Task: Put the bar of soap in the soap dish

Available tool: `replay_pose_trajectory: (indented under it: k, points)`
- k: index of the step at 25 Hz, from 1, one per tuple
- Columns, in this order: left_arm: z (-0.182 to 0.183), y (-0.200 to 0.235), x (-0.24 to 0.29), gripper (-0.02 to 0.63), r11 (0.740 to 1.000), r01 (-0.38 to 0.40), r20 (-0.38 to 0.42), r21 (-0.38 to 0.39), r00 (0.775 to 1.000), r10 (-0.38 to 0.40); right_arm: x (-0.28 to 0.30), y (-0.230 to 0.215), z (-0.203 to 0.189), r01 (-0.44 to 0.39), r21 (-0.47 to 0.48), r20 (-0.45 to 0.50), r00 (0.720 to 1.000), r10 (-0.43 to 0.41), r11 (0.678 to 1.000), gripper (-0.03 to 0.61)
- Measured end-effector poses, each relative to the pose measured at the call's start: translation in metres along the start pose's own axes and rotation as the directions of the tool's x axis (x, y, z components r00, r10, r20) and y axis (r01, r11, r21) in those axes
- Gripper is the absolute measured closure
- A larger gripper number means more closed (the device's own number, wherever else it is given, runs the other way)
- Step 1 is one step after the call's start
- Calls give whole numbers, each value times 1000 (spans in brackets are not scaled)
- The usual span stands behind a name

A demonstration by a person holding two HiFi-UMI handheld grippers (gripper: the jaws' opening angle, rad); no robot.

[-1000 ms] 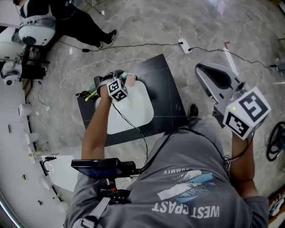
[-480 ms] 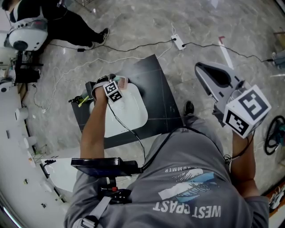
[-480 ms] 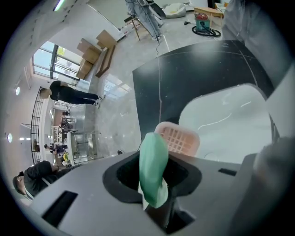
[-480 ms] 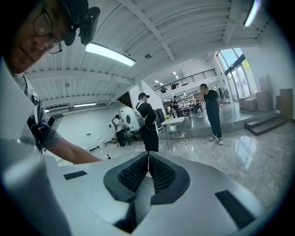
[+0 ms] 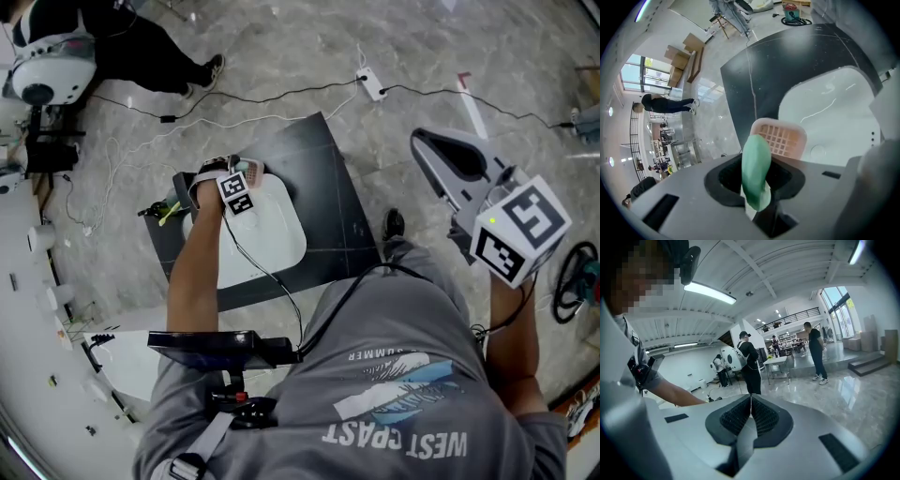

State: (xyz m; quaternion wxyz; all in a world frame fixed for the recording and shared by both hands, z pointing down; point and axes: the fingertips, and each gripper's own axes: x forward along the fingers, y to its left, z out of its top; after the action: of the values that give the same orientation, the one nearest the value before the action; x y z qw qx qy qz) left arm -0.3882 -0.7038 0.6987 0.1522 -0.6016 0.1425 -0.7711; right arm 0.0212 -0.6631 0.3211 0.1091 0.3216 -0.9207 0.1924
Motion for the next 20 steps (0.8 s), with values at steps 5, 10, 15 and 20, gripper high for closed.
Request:
replay_pose_trajectory:
  k: [5, 10, 15, 20]
  points:
    - [-4, -7, 4, 500, 1000, 14, -4, -7, 1000, -14, 3, -2, 0, -3, 6, -8, 1000, 3, 1000, 571]
    - [-4, -11, 6, 500, 1000, 19, 3, -22, 1000, -18, 7, -2, -4, -6, 11, -16, 1000, 6, 1000, 571]
    - [0, -14, 4, 500, 999, 23, 20, -27, 1000, -23, 10, 0, -4, -11, 14, -22, 1000, 11, 1000, 571]
    - [2, -13, 4, 500, 999, 21, 28, -28, 999, -20, 10, 1, -6, -8, 17, -25, 1000, 9, 1000, 571]
